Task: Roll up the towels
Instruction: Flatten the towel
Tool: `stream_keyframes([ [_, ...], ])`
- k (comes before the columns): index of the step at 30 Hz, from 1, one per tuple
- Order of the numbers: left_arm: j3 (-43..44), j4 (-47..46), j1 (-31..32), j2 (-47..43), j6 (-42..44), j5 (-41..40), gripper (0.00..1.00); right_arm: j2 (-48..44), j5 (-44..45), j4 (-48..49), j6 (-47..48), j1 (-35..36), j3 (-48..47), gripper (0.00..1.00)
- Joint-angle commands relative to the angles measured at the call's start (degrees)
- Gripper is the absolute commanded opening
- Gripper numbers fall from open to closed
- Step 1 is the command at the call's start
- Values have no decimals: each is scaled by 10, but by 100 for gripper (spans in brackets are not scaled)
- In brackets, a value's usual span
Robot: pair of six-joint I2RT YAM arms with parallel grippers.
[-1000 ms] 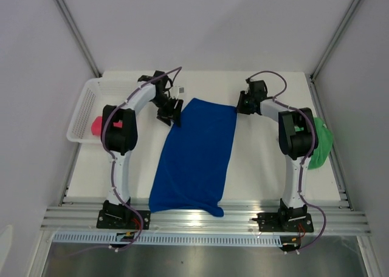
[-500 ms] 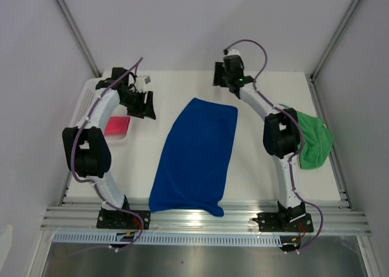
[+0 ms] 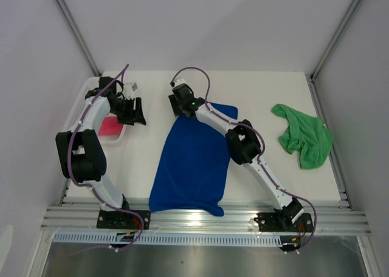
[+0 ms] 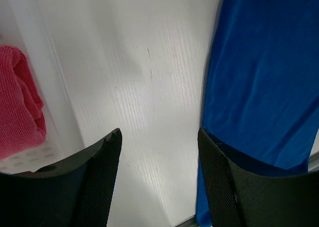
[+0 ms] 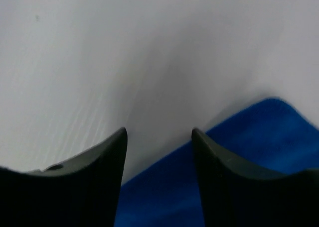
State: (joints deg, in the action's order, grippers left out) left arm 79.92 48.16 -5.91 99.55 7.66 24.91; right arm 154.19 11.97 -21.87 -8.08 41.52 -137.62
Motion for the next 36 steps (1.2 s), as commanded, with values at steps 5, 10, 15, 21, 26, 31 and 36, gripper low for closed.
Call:
stream_keyframes([
  [5,3,-17,-5,-21,2,36,65,-9,53,-76,25,-2,9,52],
  [10,5,-15,-5,-22,1,37,65,-49,81,-63,45,11,37,53],
  [15,11,-9,-5,-19,0,46,65,-78,118,-28,78,28,32,54],
  [21,9,-8,-5,-24,1,50,65,-106,214,15,105,39,74,56],
  [26,5,-8,-5,-25,2,52,65,-64,198,-5,70,35,49,61],
  [31,-3,-9,-5,-25,3,54,65,8,146,-56,40,19,-31,62],
  [36,0,-9,-5,-21,3,52,65,14,119,-60,41,13,-21,47],
])
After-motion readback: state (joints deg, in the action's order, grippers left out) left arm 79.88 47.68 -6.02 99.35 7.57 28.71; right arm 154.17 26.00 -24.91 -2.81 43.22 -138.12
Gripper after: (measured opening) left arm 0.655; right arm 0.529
